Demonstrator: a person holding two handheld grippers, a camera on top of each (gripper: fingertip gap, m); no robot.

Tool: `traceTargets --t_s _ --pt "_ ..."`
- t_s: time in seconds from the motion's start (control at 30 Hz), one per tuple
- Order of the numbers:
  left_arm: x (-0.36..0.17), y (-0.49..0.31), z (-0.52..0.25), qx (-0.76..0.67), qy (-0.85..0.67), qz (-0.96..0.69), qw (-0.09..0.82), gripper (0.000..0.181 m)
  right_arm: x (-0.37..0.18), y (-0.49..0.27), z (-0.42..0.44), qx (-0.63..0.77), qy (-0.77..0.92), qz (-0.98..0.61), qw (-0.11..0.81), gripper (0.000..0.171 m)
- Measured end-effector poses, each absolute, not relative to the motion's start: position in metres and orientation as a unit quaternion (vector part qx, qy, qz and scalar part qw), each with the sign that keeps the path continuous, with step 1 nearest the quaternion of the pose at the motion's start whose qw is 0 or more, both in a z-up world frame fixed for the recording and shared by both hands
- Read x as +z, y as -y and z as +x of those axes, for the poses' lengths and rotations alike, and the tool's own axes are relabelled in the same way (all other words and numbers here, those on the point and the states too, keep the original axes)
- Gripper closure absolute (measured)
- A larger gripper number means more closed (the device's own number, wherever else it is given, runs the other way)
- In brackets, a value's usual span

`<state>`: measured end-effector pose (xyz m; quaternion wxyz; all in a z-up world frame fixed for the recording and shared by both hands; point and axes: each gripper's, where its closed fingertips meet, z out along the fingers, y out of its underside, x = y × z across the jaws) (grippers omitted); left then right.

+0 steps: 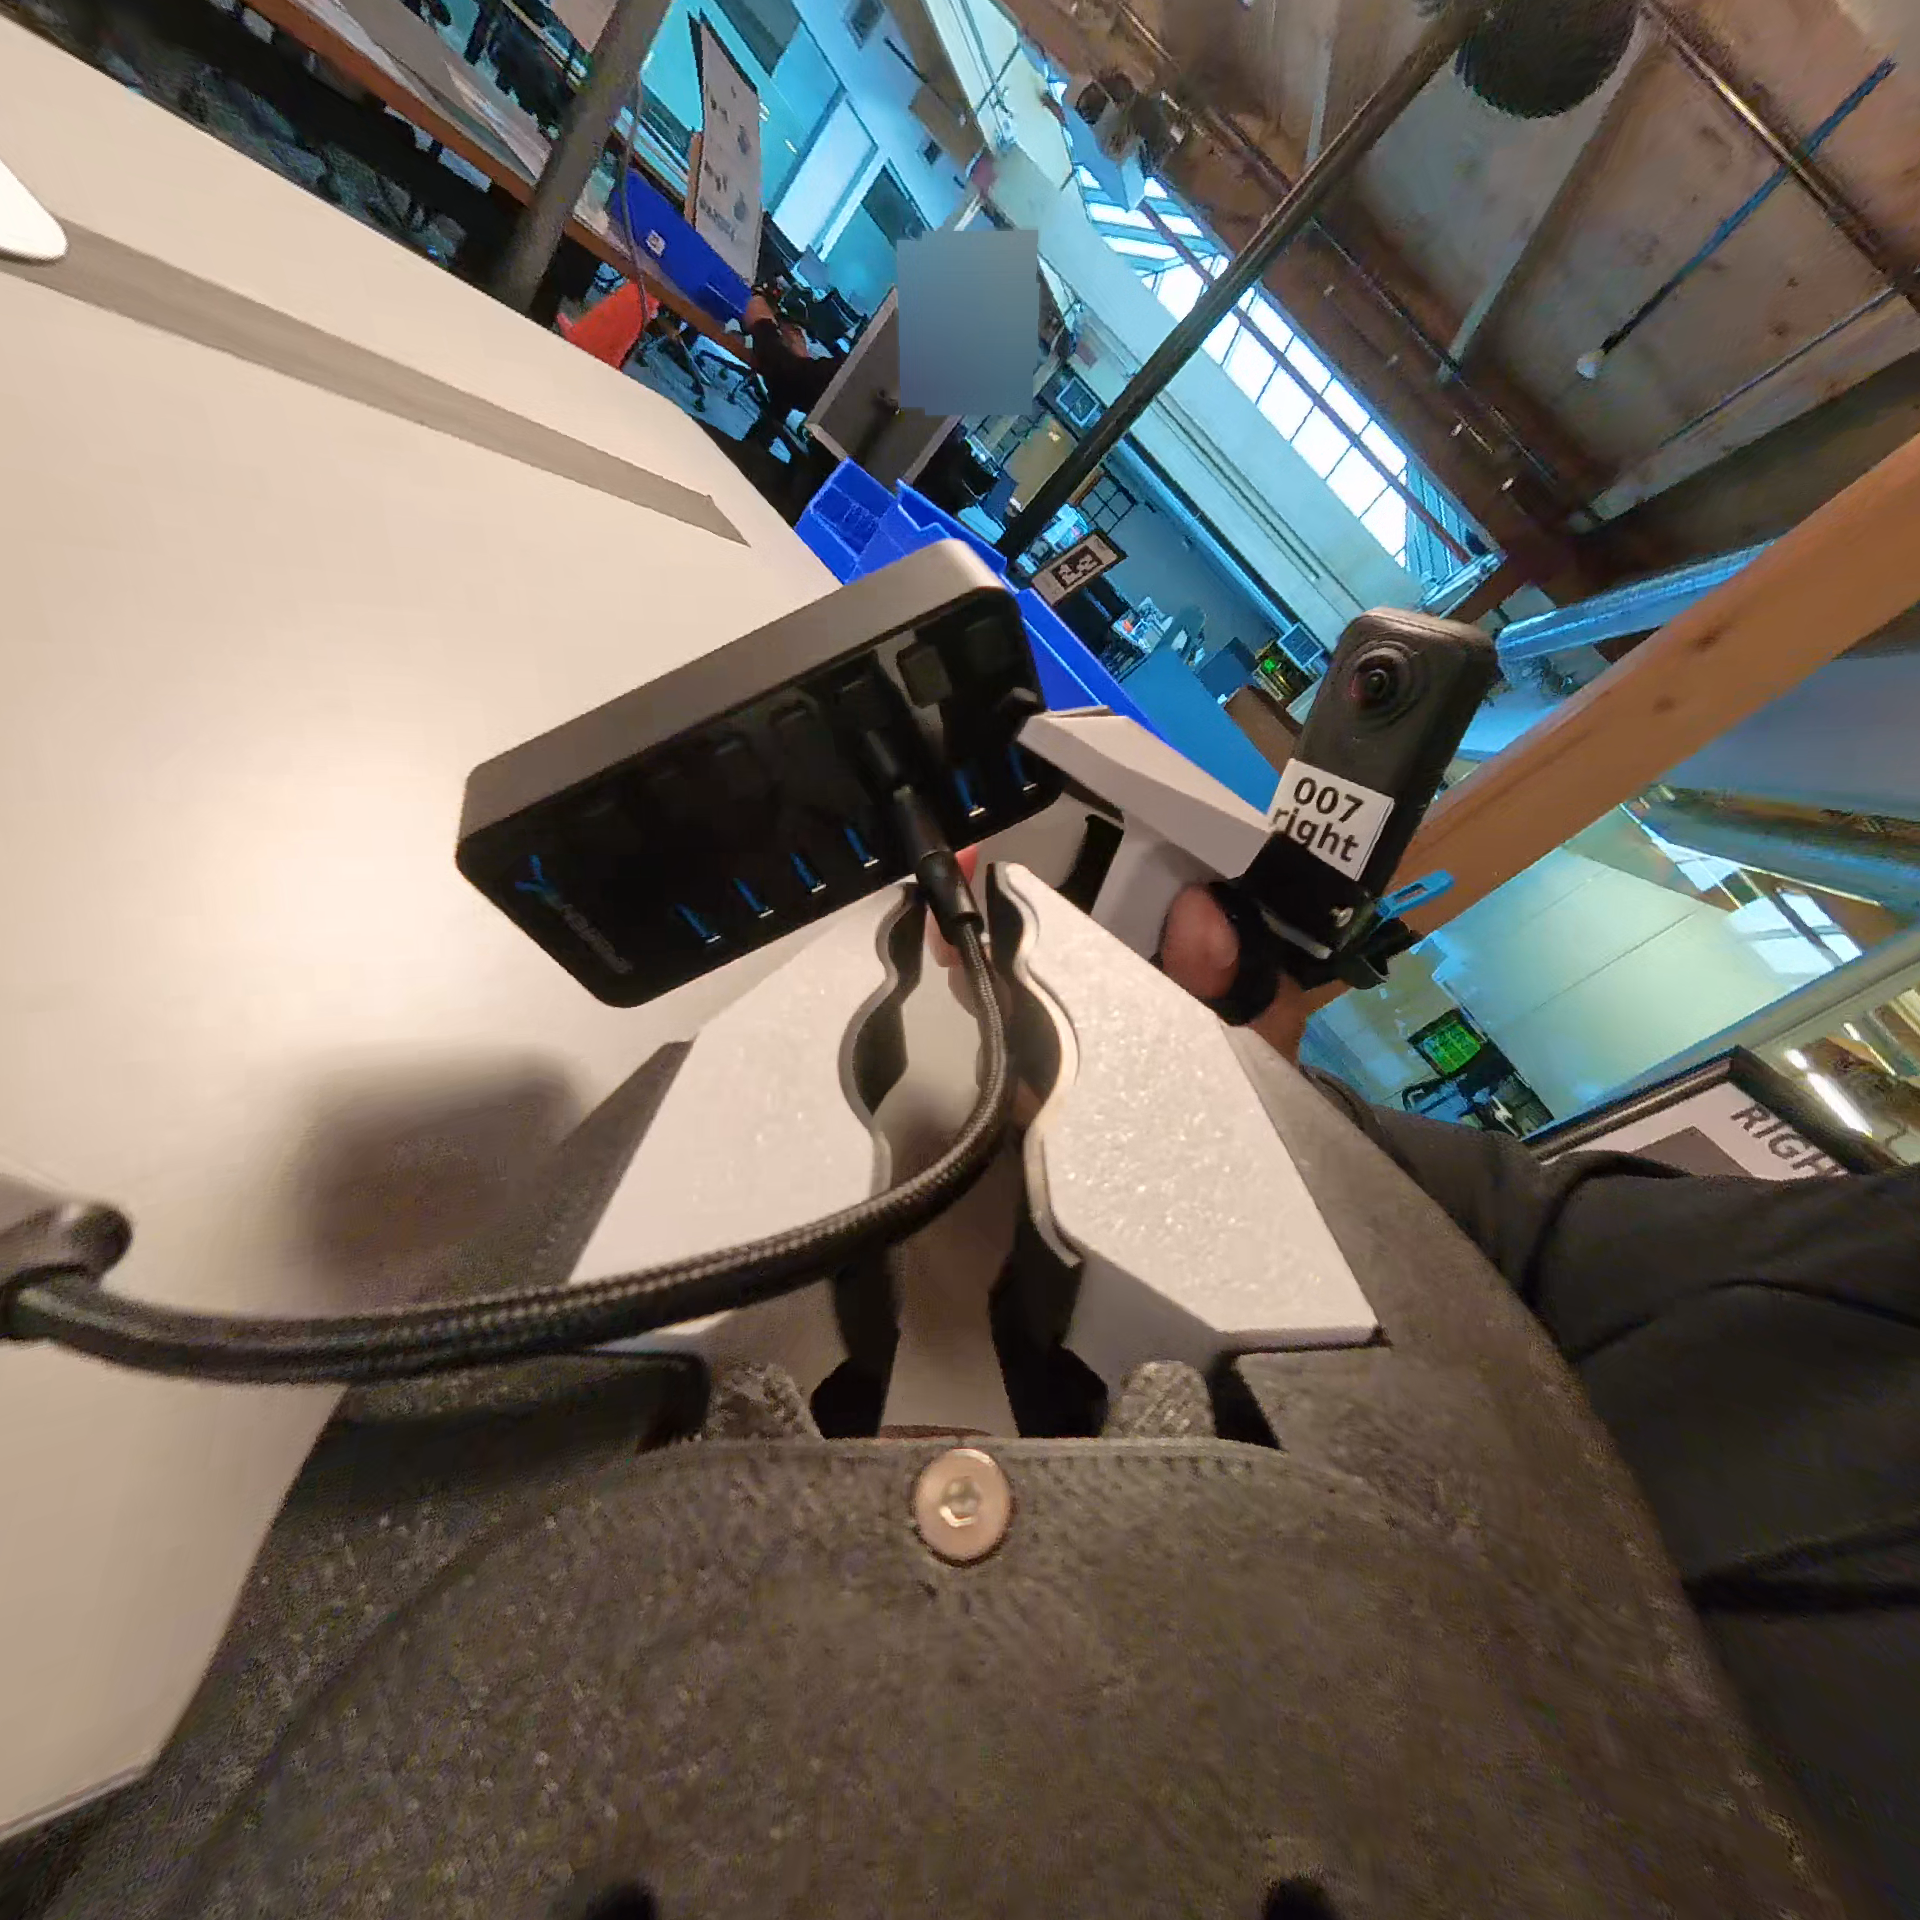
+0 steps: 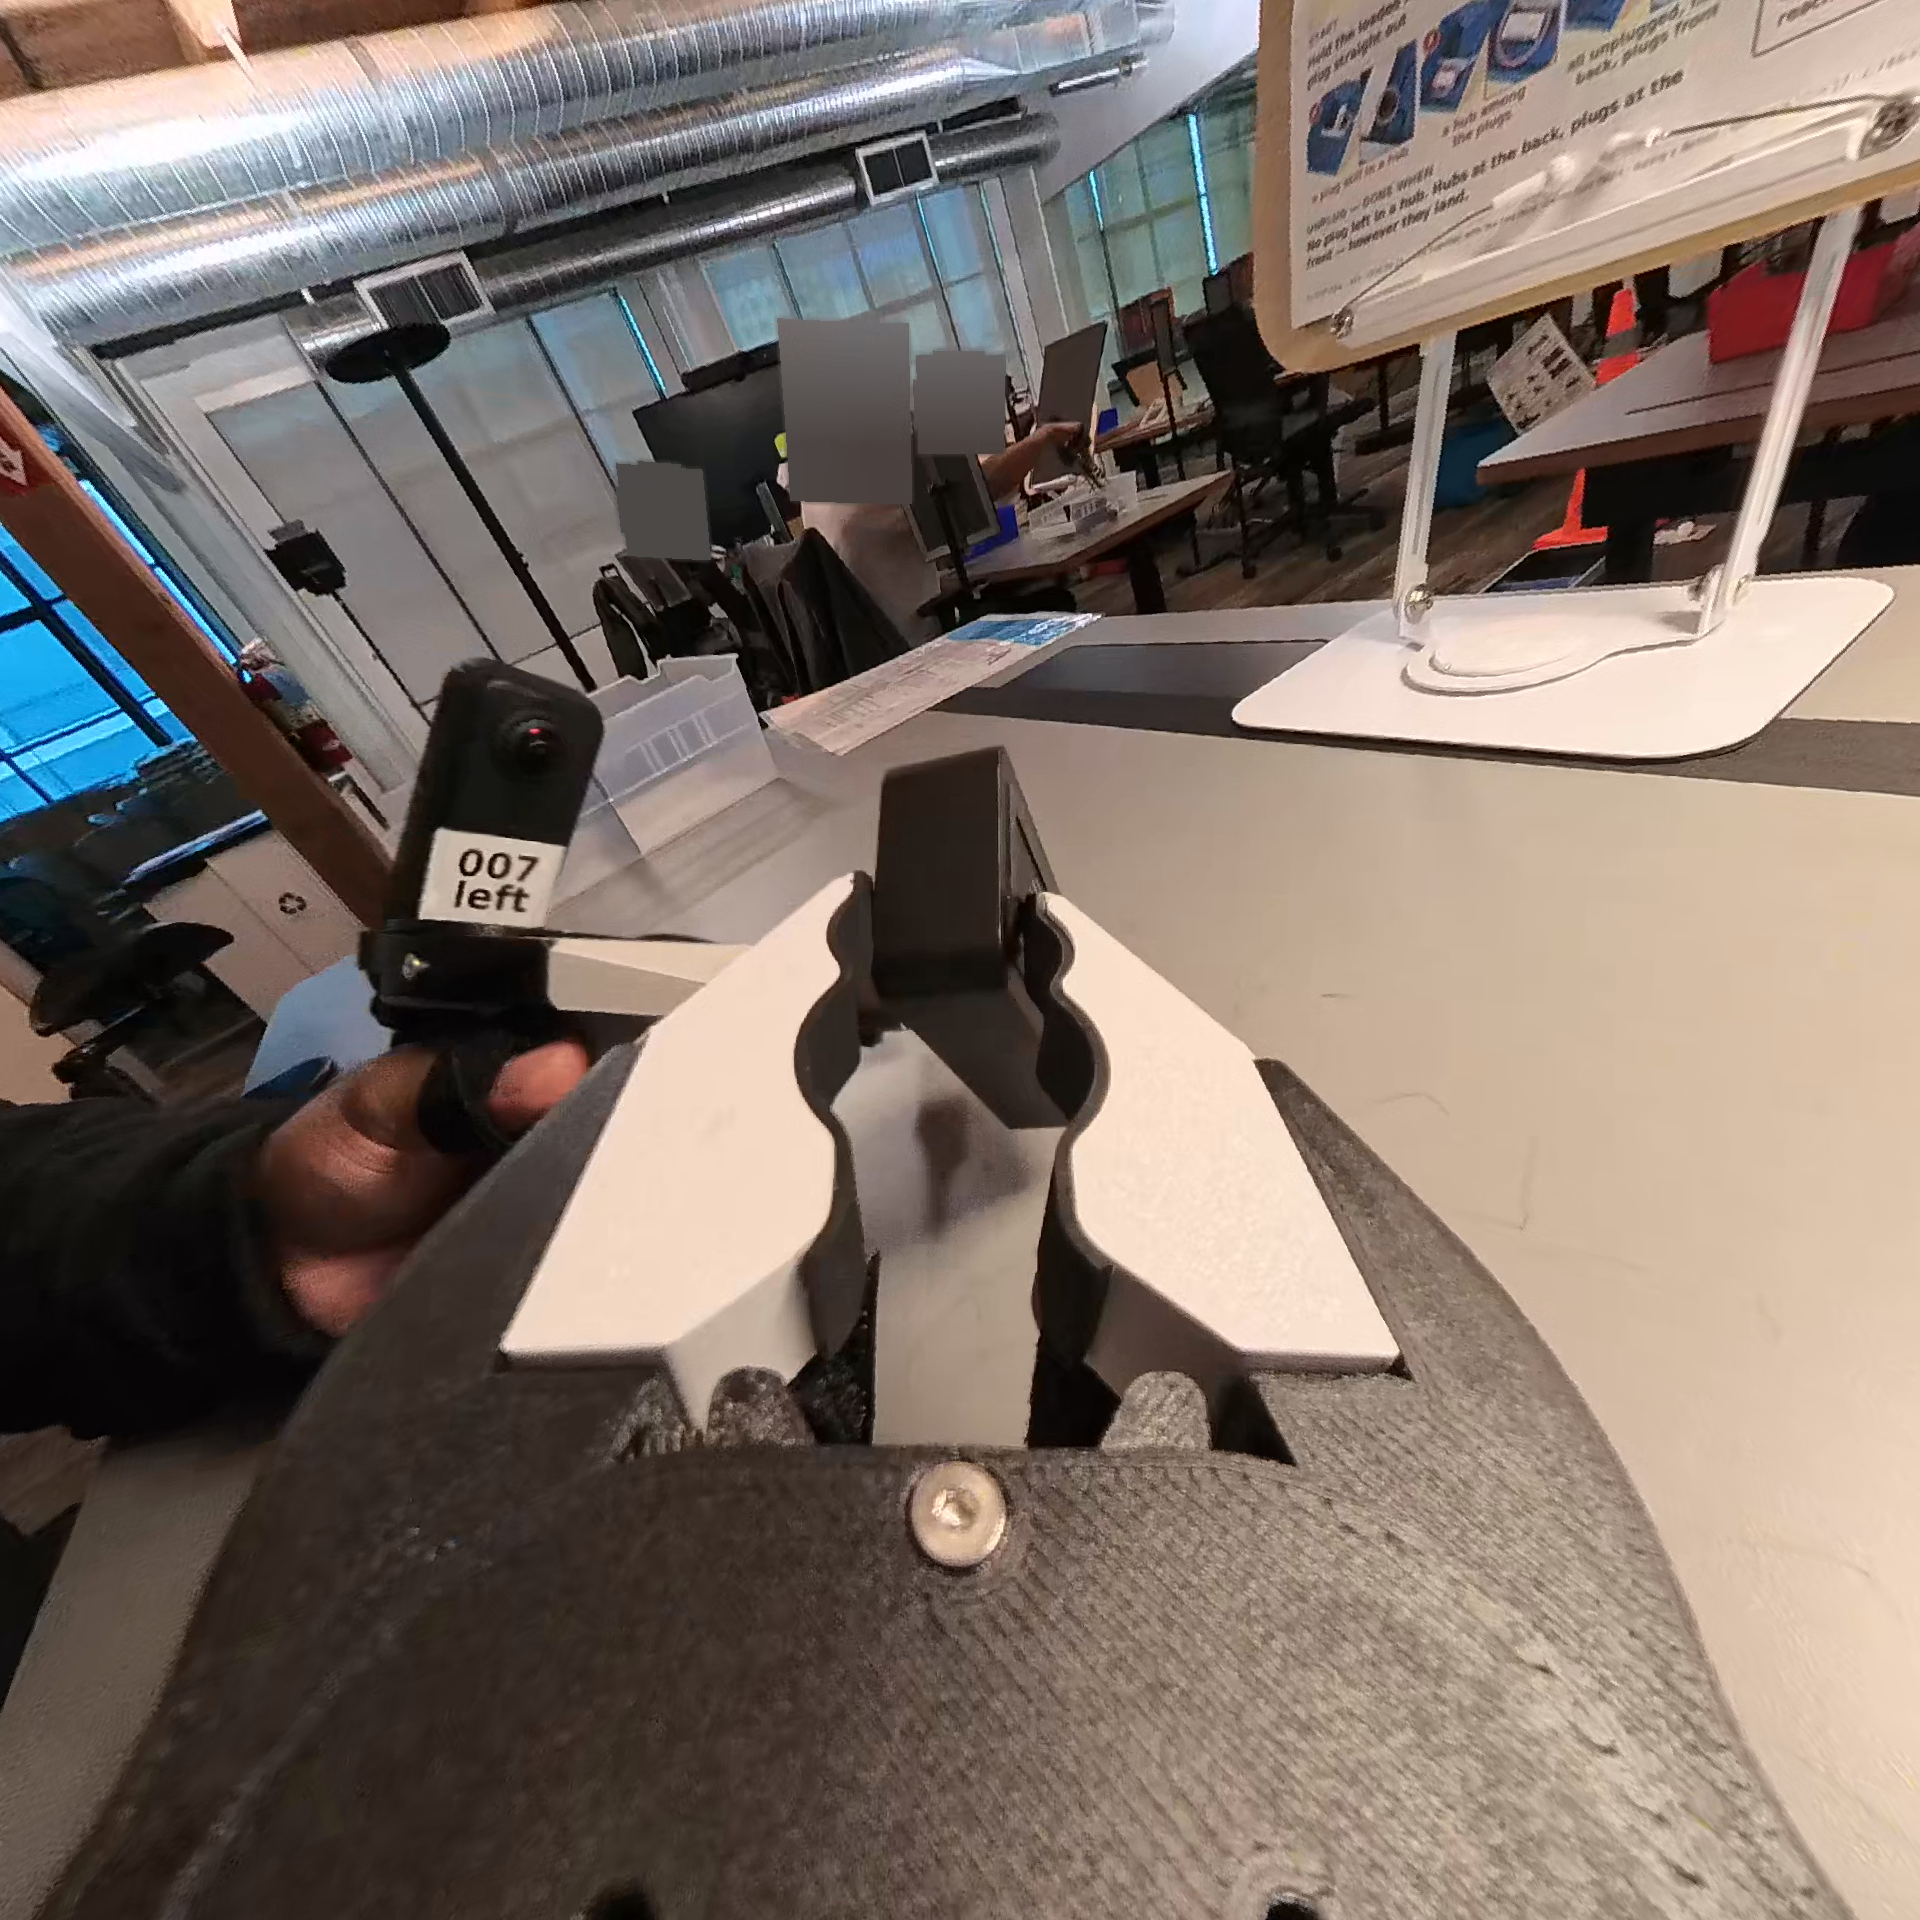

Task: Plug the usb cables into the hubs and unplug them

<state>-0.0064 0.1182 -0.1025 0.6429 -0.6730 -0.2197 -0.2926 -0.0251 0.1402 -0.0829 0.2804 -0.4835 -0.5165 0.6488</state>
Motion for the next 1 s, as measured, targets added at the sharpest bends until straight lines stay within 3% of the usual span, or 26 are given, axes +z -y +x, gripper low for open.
traceTargets --t_s 0.2,0.3,0.63,1.0 --pt "-0.1 -0.113 -0.014 -0.201 0.179 -0.691 0.671 0.171 -0.086 -0.135 -0.023 0.632 0.555 -0.463 0.28 0.14" --pt "-0.094 -0.111 -0.017 -0.143 0.145 -0.707 0.678 0.17 -0.09 -0.128 -0.019 0.632 0.58 -0.446 0.256 0.128" --pt "-0.086 -0.11 -0.008 -0.021 0.056 -0.727 0.684 0.169 -0.104 -0.117 -0.02 0.613 0.607 -0.455 0.22 0.133" --pt "-0.087 -0.108 -0.014 0.081 -0.02 -0.741 0.666 0.17 -0.087 -0.129 -0.015 0.638 0.588 -0.451 0.207 0.121"
